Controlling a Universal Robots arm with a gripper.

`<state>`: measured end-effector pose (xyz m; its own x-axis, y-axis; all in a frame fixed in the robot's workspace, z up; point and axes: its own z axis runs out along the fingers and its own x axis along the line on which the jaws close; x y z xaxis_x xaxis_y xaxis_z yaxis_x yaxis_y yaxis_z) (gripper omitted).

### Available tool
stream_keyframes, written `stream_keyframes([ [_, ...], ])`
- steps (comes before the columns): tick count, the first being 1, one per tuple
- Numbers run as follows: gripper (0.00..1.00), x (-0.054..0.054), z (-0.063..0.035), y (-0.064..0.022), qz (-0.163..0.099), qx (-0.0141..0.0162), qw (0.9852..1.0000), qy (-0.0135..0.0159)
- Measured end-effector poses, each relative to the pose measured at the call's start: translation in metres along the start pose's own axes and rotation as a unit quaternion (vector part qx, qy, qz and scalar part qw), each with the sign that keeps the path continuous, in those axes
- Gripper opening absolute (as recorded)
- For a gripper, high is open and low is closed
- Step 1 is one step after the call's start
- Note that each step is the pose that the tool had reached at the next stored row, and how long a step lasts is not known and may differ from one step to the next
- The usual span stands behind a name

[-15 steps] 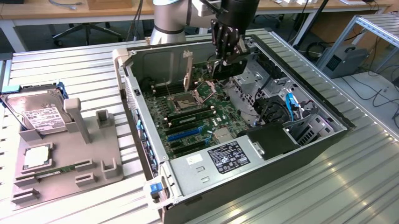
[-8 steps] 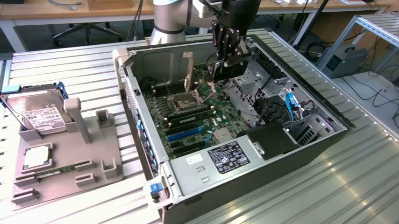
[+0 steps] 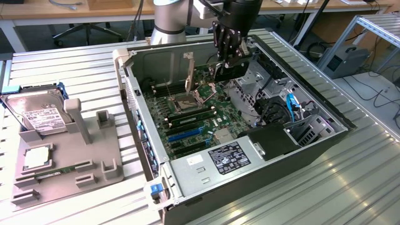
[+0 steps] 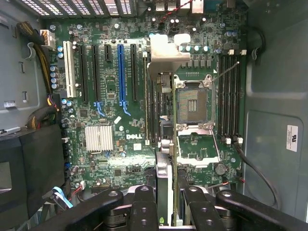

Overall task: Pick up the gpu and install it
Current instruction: 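Insert the gpu into the slot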

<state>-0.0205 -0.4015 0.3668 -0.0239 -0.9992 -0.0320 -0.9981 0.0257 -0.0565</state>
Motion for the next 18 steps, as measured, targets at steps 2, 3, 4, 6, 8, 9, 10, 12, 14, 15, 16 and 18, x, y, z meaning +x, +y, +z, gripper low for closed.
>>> stream_keyframes([
  [2,0.27,0.0001,0.0001,0.0000,0.000,0.0000,1.0000,0.0000],
  [3,0.27,0.0002,0.0001,0.0000,0.000,0.0000,1.0000,0.0000],
  [4,0.27,0.0009,0.0003,0.0004,0.000,0.0000,1.0000,0.0000],
  [6,0.27,0.0018,0.0013,0.0040,0.000,-0.0059,1.0000,0.0001],
  [8,0.27,0.0019,0.0021,0.0041,0.008,-0.0139,0.9999,0.0007],
  [9,0.27,0.0043,0.0024,0.0054,0.008,-0.0139,0.9999,0.0007],
  [10,0.27,0.0055,0.0029,0.0060,0.008,-0.0139,0.9999,0.0007],
  [12,0.27,0.0064,0.0041,0.0063,0.008,-0.0139,0.9999,0.0007],
  [14,0.27,0.0070,0.0055,0.0064,0.008,-0.0140,0.9999,0.0007],
  [15,0.27,0.0074,0.0065,0.0064,0.008,-0.0140,0.9999,0.0007],
  [16,0.27,0.0076,0.0068,0.0064,0.008,-0.0140,0.9999,0.0007],
  [18,0.27,0.0079,0.0074,0.0065,0.008,-0.0139,0.9999,0.0007],
])
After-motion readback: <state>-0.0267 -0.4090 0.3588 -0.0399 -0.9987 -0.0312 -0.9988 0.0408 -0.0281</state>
